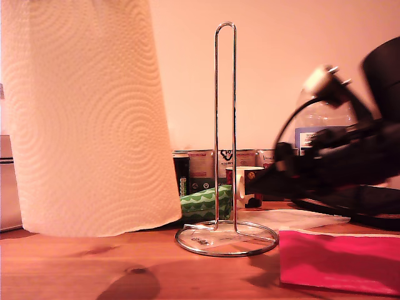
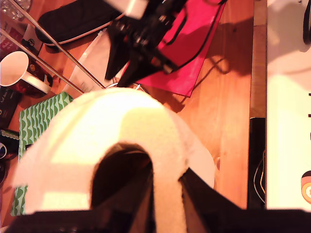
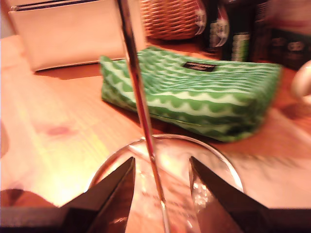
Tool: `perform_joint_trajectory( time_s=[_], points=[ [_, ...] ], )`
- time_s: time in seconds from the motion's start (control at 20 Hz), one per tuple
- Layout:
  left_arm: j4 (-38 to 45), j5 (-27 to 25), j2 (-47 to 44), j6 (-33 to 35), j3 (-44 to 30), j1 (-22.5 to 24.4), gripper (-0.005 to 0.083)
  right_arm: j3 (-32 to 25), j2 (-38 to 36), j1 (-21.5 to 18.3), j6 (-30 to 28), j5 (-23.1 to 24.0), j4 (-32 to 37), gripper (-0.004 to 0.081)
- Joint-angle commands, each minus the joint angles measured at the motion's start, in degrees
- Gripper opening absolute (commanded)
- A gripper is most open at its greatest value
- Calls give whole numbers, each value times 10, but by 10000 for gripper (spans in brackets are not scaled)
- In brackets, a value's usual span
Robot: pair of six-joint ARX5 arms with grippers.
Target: Insert the paper towel roll into the metallic stand.
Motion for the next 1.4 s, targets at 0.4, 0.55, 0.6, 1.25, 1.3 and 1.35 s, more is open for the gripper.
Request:
perform_joint_trajectory(
  time_s=[0.4,0.55,0.6,1.25,1.3,1.35],
  points=[
    [9,0,-4,-3,8,20,-23,87,98,26,0,-12,-3,312],
    [9,0,-4,-3,8,23,-23,103,113,26,-16,-12,-31,288],
    [9,0,-4,-3,8,24,-23,105,113,26,-20,-12,-37,263],
    [22,-1,-4,-3,8,24,-23,114,113,35,-30,-23,-59,-13],
    [27,-3,-4,-3,8,24,-23,114,113,38,-30,-23,-59,-13],
    [31,-9,-4,-3,9,24,-23,114,113,40,-30,-23,-59,-13]
  ],
)
